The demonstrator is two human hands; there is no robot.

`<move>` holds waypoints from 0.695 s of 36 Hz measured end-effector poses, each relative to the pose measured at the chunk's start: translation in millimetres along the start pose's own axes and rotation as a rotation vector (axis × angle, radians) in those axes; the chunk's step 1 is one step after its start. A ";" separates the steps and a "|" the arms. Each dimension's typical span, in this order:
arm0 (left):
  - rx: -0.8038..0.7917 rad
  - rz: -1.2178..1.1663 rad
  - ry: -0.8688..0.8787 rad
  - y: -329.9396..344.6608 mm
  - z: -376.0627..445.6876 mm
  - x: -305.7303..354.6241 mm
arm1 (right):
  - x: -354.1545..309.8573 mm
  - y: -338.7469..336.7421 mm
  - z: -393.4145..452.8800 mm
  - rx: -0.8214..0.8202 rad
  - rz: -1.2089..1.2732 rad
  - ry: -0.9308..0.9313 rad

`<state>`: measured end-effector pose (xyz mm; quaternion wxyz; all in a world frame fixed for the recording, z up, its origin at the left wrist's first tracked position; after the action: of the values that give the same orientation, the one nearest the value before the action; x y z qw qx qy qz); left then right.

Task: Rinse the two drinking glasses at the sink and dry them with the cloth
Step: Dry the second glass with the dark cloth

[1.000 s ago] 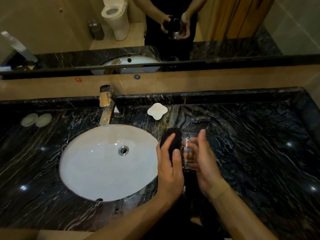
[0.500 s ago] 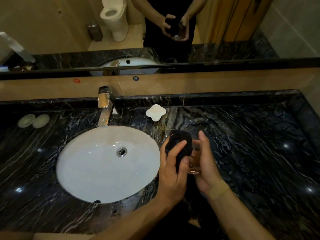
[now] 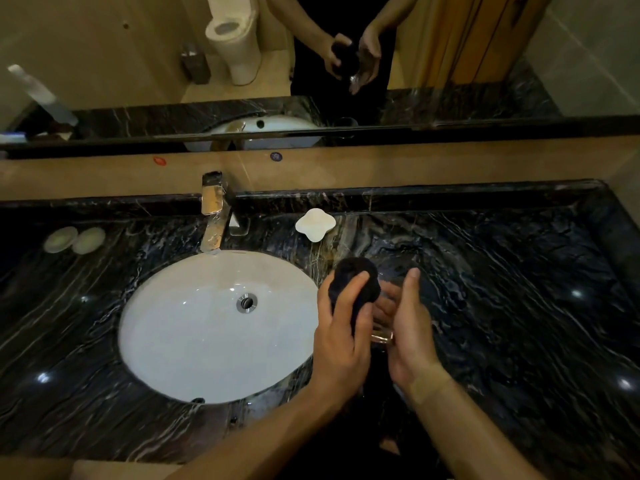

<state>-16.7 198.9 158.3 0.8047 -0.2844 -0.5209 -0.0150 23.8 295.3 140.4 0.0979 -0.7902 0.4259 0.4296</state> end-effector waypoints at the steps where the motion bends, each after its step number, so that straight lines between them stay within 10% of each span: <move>1: -0.004 0.019 0.025 0.2 -0.4 0.9 | 0.2 3.0 -2.3 -0.029 -0.026 -0.022; 25: 0.183 -0.135 -0.077 -3.6 -2.8 1.2 | -0.3 -2.9 15.6 -0.042 0.085 0.127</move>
<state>-15.0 194.9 160.1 0.8039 -0.1743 -0.5685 -0.0109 16.6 305.3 130.5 0.0360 -0.7990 0.4553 0.3911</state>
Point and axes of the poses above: each hand's wrist, its own z-axis towards the middle knuckle, its own y-axis out of the palm, x = y × z, the point moved 5 cm from there along z, towards the middle knuckle, and after that the axes turned 1 degree about y, right-handed, at the moved point
